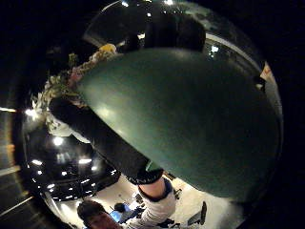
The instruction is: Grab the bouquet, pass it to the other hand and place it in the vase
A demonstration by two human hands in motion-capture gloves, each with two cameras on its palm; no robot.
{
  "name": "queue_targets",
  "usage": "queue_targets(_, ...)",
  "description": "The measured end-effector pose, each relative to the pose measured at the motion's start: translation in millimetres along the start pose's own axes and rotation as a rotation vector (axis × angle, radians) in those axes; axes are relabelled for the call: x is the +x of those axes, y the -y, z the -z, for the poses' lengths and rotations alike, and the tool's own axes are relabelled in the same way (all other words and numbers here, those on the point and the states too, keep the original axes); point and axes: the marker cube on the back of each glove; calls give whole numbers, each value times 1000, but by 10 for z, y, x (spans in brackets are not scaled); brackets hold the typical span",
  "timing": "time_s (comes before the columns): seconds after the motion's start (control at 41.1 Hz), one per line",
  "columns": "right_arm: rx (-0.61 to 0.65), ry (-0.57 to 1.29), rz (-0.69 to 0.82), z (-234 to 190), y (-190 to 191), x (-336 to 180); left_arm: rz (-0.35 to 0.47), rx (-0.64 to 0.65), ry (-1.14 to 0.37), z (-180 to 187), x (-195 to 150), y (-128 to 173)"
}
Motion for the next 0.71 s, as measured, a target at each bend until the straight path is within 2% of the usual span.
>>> queue_targets(0.122, -28, 28, 123, -133, -15, 2, -31, 92, 63, 69, -36, -6)
queue_targets(0.195, -45, 38, 92, -181, -50, 53, -45, 148, 75, 87, 11, -49)
queue_targets(0.268, -56, 16, 246, -221, -31, 19, -41, 212, 91, 118, 26, -73)
queue_targets(0.292, -64, 28, 242, -242, -57, -28, -35, 228, 96, 127, 36, -84)
queue_targets(0.365, -86, 100, 49, -312, -167, -97, -6, 248, 106, 156, 52, -104)
queue_targets(0.389, -88, 106, 36, -328, -166, -78, 2, 250, 108, 168, 52, -105)
queue_targets(0.535, -94, 48, 155, -383, -132, -36, 8, 278, 131, 236, 48, -122)
queue_targets(0.584, -118, 17, 240, -400, -88, 49, 7, 290, 139, 257, 58, -138)
queue_targets(0.706, -219, 69, 98, -432, -188, 73, -1, 298, 144, 359, 115, -180)
